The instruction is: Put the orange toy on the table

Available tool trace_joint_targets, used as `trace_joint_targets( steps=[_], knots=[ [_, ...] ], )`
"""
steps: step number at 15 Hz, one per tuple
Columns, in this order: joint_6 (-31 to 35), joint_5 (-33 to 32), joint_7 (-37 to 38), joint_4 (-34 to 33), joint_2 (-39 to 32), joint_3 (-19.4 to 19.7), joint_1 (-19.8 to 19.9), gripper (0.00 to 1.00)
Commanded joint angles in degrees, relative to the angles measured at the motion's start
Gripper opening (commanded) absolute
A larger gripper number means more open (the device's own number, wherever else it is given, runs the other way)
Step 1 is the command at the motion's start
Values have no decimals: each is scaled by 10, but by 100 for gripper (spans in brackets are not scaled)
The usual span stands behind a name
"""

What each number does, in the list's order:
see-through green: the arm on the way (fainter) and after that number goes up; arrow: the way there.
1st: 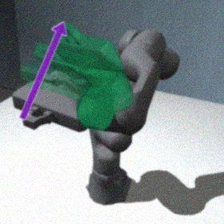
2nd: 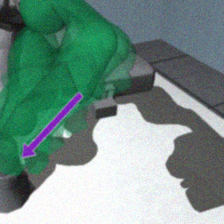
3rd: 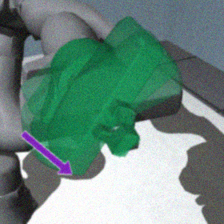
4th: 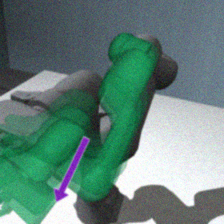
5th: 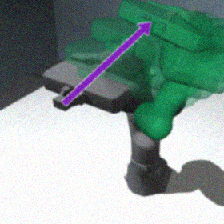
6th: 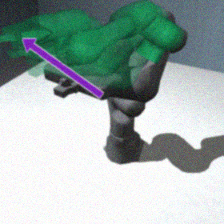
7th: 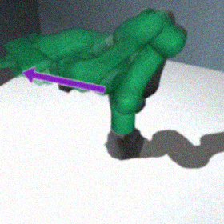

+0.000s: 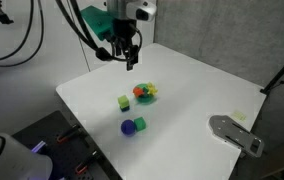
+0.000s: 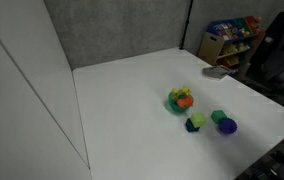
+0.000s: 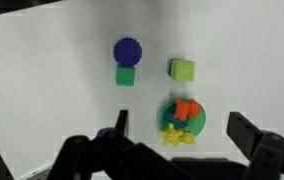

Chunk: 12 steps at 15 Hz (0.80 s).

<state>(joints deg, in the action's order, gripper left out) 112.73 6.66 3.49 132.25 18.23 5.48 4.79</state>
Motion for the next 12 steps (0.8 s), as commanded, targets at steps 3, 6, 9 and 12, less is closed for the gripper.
trace_joint_targets(
  steps=[3, 6, 9, 12],
  knots=[
    [46, 11, 65, -74, -127, -29, -16, 100],
    [78, -3, 103, -96, -185, -41, -26, 100],
    [106, -7, 124, -118, -239, -47, -36, 100],
    [134, -14, 137, -136, -286, -49, -50, 100]
  ],
)
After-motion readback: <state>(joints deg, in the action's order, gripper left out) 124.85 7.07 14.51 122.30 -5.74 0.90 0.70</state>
